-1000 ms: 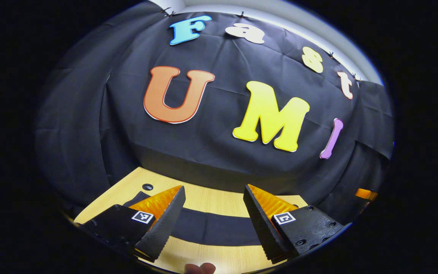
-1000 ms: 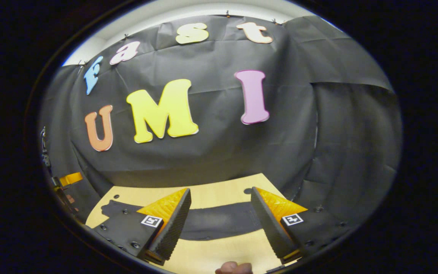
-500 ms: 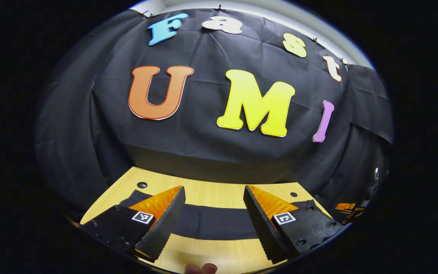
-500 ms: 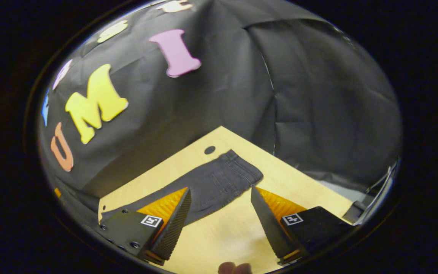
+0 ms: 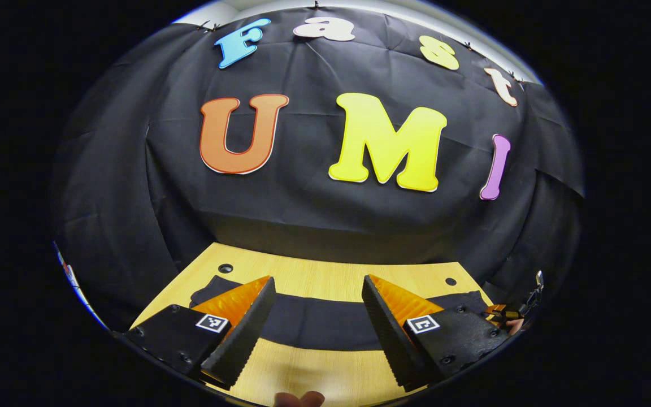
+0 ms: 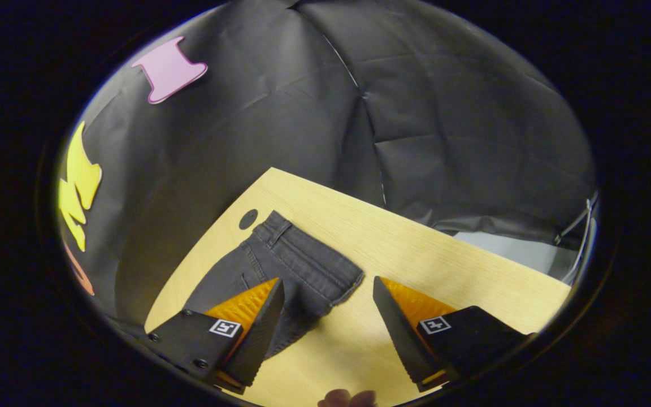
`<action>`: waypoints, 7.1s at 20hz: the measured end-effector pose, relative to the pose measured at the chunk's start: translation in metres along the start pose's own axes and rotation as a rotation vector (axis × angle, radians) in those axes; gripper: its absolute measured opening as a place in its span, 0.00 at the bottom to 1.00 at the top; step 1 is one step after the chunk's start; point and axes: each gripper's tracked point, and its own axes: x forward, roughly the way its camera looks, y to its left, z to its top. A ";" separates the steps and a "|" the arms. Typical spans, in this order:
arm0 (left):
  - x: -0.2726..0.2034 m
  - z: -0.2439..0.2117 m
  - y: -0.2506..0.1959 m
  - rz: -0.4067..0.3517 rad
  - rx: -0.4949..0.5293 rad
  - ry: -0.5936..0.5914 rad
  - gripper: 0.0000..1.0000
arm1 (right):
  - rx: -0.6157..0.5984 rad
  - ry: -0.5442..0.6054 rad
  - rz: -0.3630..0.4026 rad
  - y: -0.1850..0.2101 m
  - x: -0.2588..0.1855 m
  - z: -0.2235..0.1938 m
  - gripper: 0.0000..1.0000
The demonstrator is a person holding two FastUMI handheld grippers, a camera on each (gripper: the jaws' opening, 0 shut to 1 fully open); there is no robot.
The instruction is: Grasp the waist and the cuffs of the jeans and fold them to make the two legs overlap; first hold the waist and fold one-third of the jeans toward the cuffs, then hold the cuffs and fold the remaining one-third in the same direction to finish folding.
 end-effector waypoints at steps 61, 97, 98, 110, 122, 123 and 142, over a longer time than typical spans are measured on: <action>-0.091 -0.166 0.302 0.378 -0.515 0.103 0.99 | -1.100 0.222 0.397 0.436 -0.101 -0.432 0.55; 0.159 -0.204 0.319 0.133 -1.296 0.177 0.99 | -0.821 0.059 0.361 0.324 -0.243 -0.136 0.89; 0.161 -0.203 0.320 0.130 -1.304 0.173 0.99 | -0.814 0.063 0.353 0.321 -0.242 -0.134 0.89; 0.189 -0.214 0.317 0.101 -1.285 0.190 0.50 | -0.780 0.059 0.274 0.282 -0.240 -0.112 0.92; 0.167 -0.141 0.287 0.051 -1.034 0.107 0.08 | -0.742 0.005 0.288 0.255 -0.275 -0.108 0.95; 0.162 -0.125 0.277 0.041 -0.989 0.088 0.08 | -0.737 -0.003 0.291 0.253 -0.279 -0.106 0.95; 0.174 -0.081 -0.095 -0.208 -0.116 0.021 0.08 | -0.582 -0.110 0.236 0.127 -0.317 -0.022 0.95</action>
